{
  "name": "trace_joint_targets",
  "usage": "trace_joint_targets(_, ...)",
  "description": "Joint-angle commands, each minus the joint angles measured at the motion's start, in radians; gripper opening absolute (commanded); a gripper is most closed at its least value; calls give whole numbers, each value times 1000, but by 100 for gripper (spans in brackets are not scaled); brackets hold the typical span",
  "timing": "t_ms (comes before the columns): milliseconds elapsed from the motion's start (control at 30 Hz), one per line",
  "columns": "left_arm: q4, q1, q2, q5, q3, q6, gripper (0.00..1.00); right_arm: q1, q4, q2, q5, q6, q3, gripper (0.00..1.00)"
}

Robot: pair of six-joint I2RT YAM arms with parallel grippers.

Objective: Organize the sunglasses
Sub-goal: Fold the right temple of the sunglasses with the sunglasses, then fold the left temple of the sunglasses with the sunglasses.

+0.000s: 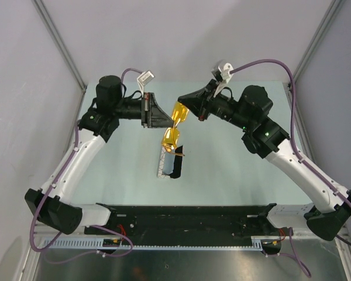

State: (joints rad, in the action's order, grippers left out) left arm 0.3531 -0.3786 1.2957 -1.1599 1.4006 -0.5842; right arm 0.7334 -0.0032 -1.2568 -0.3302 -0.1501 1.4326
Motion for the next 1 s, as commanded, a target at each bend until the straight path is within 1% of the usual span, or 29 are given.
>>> trace_joint_targets(0,-31,0,19,22,55,-3,0,12,-30,51,-30,-14,22,0)
trace_joint_targets(100,-31,0,53,32,61,-32,0,17,-43,62,-21,-11,19,0)
trace_joint_targets(167,-29,3,71,63,67,-45,0,17,-46,82,31,-12,12,0)
trace_joint_targets(200,-31,3,77,71,69,-55,1,17,-44,91,54,-12,9,4)
trace_joint_targets(233,-29,7,92,92,77,-62,0,15,-63,102,112,-14,3,5)
trace_joint_targets(267,-29,9,100,103,80,-71,0,12,-79,118,132,-14,2,5)
trace_joint_targets(300,-31,13,112,114,86,-89,1,0,-101,123,144,-5,0,7)
trace_joint_targets(367,-29,33,151,150,119,-121,0,-14,-210,122,169,32,-3,8)
trace_joint_targets(433,-31,67,174,169,161,-180,0,-43,-323,112,178,35,-4,7)
trace_joint_targets(567,-29,113,226,222,218,-239,0,-58,-380,115,169,11,-52,4)
trace_joint_targets(700,-34,168,261,239,235,-313,0,-60,-317,148,113,-14,-150,3)
trace_joint_targets(767,-36,191,266,255,227,-330,0,-45,-259,157,36,-19,-191,4)
trace_joint_targets(800,-37,195,266,270,224,-336,0,-31,-182,174,19,-20,-205,5)
trace_joint_targets(833,-42,195,267,272,219,-335,0,-10,-138,180,11,-6,-222,4)
trace_joint_targets(867,-42,193,269,267,218,-333,1,54,-103,181,19,9,-230,4)
trace_joint_targets(900,-42,193,269,258,215,-332,0,84,-43,180,31,24,-230,4)
trace_joint_targets(967,-45,190,266,252,199,-319,0,133,-2,162,54,50,-230,4)
